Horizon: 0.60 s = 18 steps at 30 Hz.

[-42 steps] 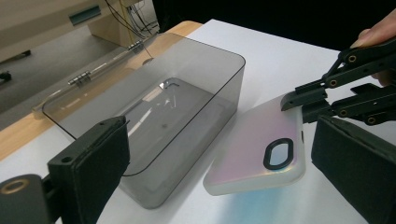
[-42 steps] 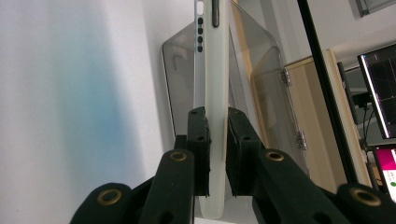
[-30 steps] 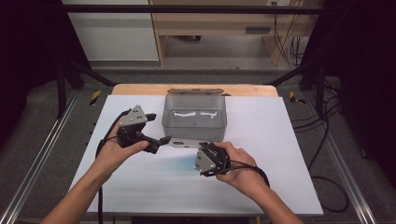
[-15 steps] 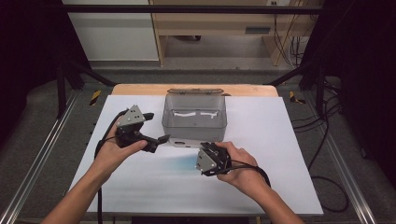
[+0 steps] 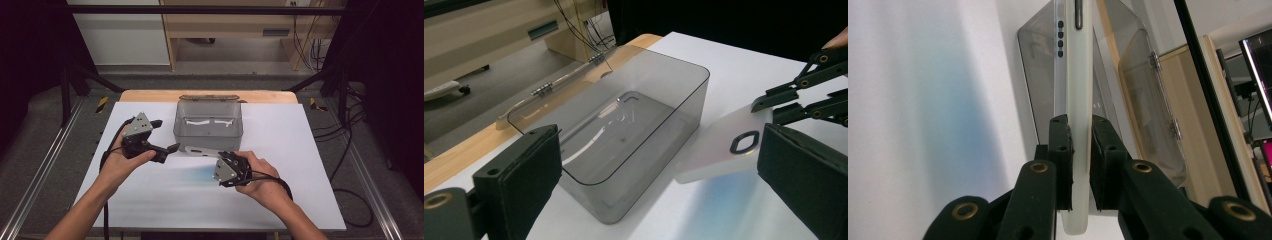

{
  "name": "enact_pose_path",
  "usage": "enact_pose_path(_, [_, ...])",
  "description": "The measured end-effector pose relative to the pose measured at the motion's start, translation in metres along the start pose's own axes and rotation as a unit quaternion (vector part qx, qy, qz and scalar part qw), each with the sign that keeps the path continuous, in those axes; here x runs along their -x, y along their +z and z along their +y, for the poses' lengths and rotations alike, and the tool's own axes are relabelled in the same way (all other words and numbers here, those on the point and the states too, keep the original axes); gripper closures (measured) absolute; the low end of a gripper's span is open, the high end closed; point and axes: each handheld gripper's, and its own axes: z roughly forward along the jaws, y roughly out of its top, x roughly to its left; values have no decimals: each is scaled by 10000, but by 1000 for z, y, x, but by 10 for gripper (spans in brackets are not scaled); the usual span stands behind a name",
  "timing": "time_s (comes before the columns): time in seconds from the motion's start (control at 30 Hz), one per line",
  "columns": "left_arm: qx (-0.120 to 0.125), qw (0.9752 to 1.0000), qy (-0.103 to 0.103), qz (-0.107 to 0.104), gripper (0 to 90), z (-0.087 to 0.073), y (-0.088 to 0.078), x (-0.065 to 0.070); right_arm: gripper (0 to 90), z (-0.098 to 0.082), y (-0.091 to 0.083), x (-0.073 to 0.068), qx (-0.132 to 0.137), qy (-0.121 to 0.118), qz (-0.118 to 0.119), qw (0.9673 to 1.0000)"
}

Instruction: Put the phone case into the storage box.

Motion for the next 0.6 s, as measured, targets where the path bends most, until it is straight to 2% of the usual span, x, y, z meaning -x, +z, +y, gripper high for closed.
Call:
enact_pose_path(0.07, [16, 10000, -4, 23, 44, -1, -1, -1, 814, -1, -1, 1, 21, 44, 8, 10000])
enact_pose_path(0.2, [147, 9997, -131, 149, 44, -4, -5, -4, 814, -7, -7, 9, 46, 397, 91, 9992])
enact_pose_path(0.3, [179, 9995, -203, 188, 44, -5, -7, -6, 814, -10, -10, 12, 43, 490, 104, 9987])
enact_pose_path(0.33, [200, 9993, -224, 244, 44, -6, -9, -8, 815, -12, -12, 15, 102, 682, 139, 9975])
enact_pose_path(0.47, [239, 9988, -257, 333, 44, -9, -12, -10, 815, -17, -18, 22, 166, 968, 183, 9950])
enact_pose_path(0.6, [306, 9980, -303, 463, 44, -11, -16, -13, 815, -21, -22, 27, 232, 1339, 279, 9903])
